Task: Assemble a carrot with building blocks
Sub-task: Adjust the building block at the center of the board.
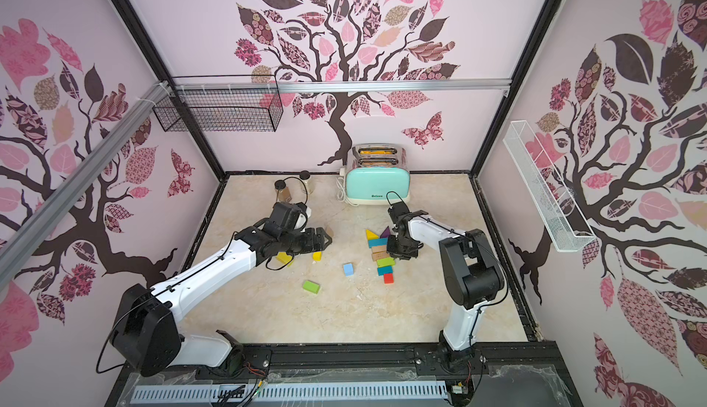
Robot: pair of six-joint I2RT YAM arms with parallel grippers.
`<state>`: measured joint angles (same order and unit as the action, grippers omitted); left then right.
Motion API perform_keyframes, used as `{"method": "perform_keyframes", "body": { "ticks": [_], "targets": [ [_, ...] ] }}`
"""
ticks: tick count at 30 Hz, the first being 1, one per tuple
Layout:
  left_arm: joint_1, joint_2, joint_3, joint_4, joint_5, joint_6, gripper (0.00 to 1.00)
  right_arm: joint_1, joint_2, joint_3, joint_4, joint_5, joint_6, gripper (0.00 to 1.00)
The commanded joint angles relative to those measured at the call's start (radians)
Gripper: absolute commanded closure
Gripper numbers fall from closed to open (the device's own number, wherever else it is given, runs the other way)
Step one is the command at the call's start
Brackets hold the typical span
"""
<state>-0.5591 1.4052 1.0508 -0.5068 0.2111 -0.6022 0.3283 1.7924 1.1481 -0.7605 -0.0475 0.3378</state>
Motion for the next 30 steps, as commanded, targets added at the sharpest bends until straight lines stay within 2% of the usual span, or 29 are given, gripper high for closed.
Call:
{"method": "perform_keyframes", "body": {
  "ticks": [1,8,15,23,30],
  "targets": [
    [-0.007,0.005,-0.004,0.022,0.001,-0.001,0.16,-0.005,-0.015,-0.008,-0.013,0.051,0.021,0.75],
    [-0.017,0.005,0.004,0.022,-0.006,-0.002,0.16,-0.004,-0.119,0.001,-0.058,0.137,0.047,0.76],
    [-0.022,-0.006,0.009,0.020,-0.025,-0.009,0.16,0.051,-0.152,0.018,-0.111,0.004,-0.035,0.74],
    [-0.022,-0.028,-0.001,0.020,-0.045,-0.031,0.16,0.172,-0.131,-0.031,-0.049,-0.062,-0.030,0.74],
    [-0.024,-0.041,-0.005,0.011,-0.061,-0.036,0.16,0.254,-0.068,0.002,-0.023,-0.097,-0.035,0.75]
  ]
}}
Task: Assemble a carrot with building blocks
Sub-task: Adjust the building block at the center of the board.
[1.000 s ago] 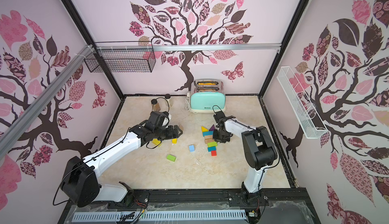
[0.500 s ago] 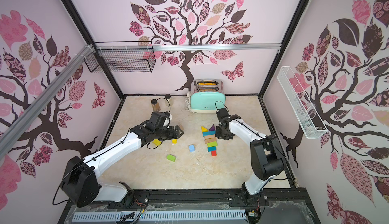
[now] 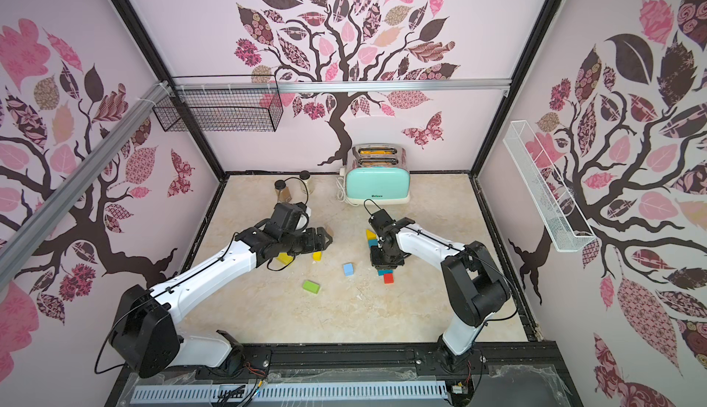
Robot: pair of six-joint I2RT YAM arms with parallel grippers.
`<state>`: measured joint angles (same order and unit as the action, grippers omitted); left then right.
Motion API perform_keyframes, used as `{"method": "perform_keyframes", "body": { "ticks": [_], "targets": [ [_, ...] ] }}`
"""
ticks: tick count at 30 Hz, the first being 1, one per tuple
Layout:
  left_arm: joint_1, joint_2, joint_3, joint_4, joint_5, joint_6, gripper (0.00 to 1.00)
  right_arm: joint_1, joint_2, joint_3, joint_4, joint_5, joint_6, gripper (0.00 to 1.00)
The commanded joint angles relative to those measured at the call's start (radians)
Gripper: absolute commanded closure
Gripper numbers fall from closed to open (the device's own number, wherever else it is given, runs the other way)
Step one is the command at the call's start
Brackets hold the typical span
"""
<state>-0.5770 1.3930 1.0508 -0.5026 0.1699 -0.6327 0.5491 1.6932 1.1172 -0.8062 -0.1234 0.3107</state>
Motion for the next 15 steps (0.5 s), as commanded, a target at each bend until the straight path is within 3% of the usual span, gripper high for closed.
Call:
{"method": "perform_keyframes", "body": {
  "ticks": [1,15],
  "targets": [
    [-0.006,-0.037,-0.006,0.002,-0.026,-0.006,0.16,0.046,0.043,0.037,0.027,-0.021,-0.006,0.75],
    [-0.007,-0.059,-0.025,0.011,-0.036,-0.013,0.15,0.075,0.089,0.026,0.025,0.091,0.005,0.78]
  ]
}}
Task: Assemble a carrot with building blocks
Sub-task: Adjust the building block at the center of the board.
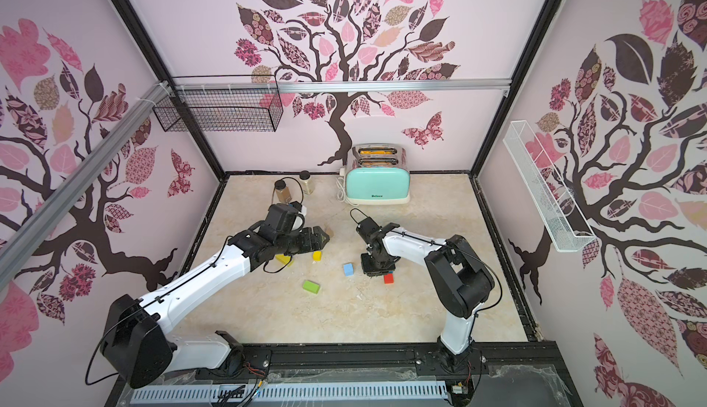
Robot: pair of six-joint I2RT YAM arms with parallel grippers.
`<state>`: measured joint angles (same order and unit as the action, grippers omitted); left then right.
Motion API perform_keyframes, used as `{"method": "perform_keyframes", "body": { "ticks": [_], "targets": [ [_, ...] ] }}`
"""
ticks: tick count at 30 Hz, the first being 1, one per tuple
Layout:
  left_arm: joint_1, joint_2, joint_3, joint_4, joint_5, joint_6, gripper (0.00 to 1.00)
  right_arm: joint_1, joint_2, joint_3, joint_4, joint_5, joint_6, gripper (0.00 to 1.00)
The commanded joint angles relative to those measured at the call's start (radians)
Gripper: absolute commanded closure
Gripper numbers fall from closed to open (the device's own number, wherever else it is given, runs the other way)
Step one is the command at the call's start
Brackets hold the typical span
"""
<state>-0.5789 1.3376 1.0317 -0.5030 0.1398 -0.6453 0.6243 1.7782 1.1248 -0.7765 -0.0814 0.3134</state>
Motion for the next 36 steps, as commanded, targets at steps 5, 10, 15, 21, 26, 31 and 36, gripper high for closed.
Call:
{"method": "perform_keyframes", "body": {
  "ticks": [5,10,15,21,26,31,36],
  "targets": [
    [-0.003,0.003,-0.005,0.013,-0.002,-0.001,0.15,0.000,0.001,0.012,-0.010,0.056,0.003,0.78],
    [-0.005,0.003,-0.012,0.018,0.001,-0.005,0.15,0.000,0.001,0.005,-0.012,0.066,0.006,0.78],
    [-0.004,-0.002,-0.018,0.024,0.004,-0.007,0.15,0.002,-0.005,0.010,-0.012,0.074,0.007,0.78],
    [-0.004,-0.022,-0.017,0.018,-0.005,-0.005,0.15,0.013,-0.048,0.033,-0.035,0.030,-0.001,0.78],
    [-0.005,-0.058,-0.017,0.003,-0.025,-0.011,0.15,0.033,-0.129,0.024,-0.089,-0.009,0.012,0.74],
    [-0.004,-0.083,-0.018,-0.001,-0.029,-0.017,0.15,0.047,-0.208,-0.075,-0.122,0.002,0.045,0.72],
    [-0.005,-0.078,-0.024,0.009,-0.008,-0.019,0.15,0.046,-0.267,-0.191,-0.082,0.048,0.086,0.77]
  ]
}}
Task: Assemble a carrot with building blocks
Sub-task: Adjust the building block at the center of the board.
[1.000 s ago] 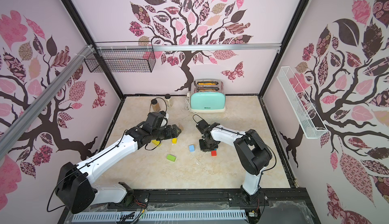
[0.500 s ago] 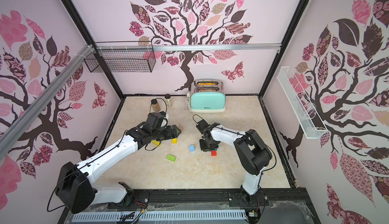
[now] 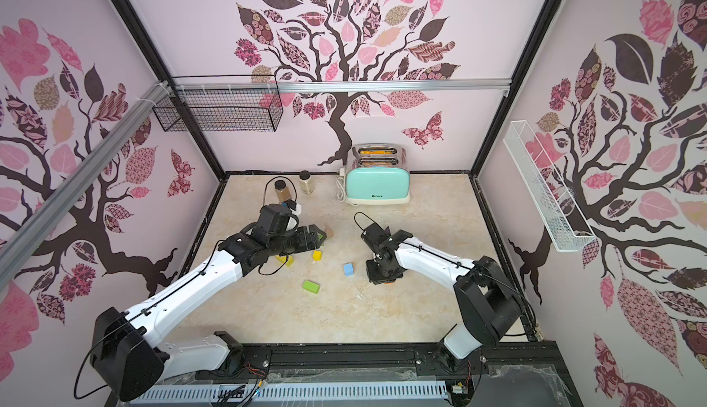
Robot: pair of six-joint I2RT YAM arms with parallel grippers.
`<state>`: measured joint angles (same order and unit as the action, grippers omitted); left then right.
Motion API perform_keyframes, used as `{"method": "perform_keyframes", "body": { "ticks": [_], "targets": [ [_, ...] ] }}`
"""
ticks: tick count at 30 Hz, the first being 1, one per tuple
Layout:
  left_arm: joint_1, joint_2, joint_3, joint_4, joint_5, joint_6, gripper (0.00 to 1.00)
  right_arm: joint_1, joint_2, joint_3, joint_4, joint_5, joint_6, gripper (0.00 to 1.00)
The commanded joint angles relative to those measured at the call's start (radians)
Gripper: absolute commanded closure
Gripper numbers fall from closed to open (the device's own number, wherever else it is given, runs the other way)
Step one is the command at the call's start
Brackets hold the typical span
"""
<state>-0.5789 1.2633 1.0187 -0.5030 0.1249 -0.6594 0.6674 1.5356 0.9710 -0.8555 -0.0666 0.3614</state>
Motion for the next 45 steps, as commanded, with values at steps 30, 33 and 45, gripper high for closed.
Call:
{"method": "perform_keyframes", "body": {
  "ticks": [30,33,45],
  "targets": [
    [-0.005,0.008,-0.024,0.016,0.010,-0.001,0.15,-0.051,0.045,-0.151,0.194,0.123,0.100,1.00],
    [-0.005,0.010,-0.025,0.020,0.010,-0.002,0.15,-0.055,0.055,-0.147,0.202,0.122,0.100,1.00],
    [-0.004,0.008,-0.027,0.021,0.012,0.001,0.15,-0.058,0.081,-0.151,0.221,0.126,0.102,1.00]
  ]
}}
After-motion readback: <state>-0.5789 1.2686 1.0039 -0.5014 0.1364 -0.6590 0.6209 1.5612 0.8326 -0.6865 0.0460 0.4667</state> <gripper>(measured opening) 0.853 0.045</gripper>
